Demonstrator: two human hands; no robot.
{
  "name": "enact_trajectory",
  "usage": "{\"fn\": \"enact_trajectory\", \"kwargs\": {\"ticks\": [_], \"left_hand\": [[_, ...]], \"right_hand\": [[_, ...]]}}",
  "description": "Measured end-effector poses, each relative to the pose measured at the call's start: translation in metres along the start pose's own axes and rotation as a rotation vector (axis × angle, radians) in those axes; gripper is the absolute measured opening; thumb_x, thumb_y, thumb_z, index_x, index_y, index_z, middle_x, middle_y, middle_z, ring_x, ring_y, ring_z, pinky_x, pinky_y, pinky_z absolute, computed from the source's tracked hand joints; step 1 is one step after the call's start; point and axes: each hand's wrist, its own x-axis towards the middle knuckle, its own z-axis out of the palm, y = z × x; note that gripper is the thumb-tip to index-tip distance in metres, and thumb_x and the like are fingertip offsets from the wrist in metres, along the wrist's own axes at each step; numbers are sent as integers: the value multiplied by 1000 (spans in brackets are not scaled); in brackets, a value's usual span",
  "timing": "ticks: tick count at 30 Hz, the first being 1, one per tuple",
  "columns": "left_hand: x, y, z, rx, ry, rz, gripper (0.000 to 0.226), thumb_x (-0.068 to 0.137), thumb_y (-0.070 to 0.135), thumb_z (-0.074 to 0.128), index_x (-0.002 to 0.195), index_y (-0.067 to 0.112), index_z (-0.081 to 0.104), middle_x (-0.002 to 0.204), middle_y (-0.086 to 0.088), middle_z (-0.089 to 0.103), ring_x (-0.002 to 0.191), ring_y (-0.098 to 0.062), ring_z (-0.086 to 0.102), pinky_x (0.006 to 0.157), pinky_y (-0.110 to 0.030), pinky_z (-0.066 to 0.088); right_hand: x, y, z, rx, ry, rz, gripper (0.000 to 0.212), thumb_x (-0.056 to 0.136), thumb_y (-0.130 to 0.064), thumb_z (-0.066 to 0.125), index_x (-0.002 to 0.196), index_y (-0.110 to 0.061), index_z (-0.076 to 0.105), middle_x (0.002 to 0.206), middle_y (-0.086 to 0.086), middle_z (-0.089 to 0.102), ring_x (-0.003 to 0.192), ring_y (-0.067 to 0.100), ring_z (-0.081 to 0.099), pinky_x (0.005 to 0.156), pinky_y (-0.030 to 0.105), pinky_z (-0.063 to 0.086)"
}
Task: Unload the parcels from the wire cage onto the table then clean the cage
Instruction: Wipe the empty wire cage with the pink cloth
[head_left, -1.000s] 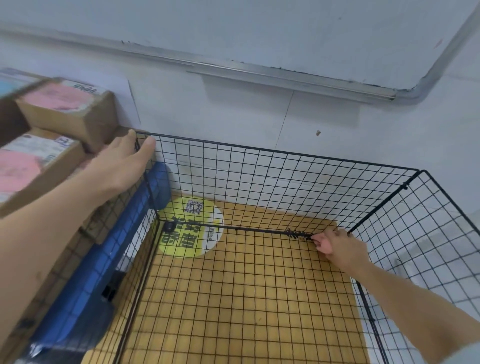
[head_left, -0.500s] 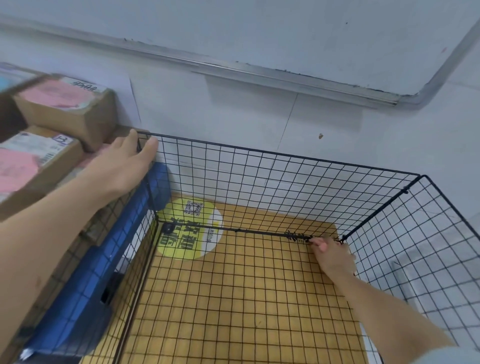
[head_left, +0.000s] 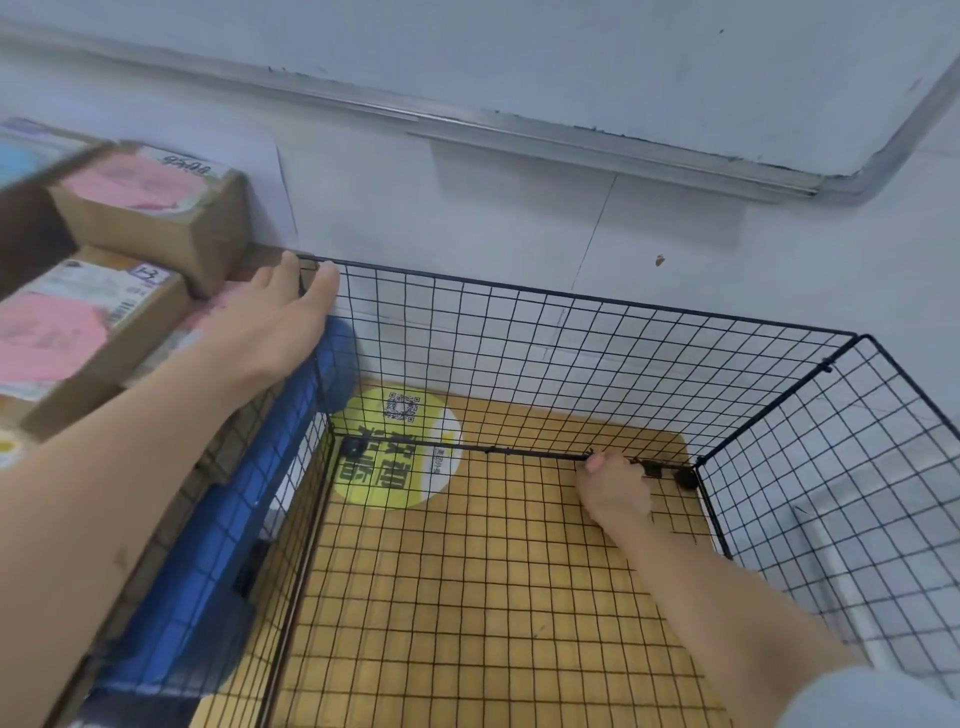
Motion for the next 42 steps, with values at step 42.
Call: {"fn": "enact_trajectory", "kwargs": {"ticks": [42], "left_hand": [[-3,5,0,-43,3,57,71,98,55,21,152,9,10,157,-14,14,145,-26,14,114,-38,14]], "right_hand": [[-131,-167,52,-343,-302,-1036,57,93,-15,54,145,-23,33,152,16,29,146,39,8,116,54,19]]}}
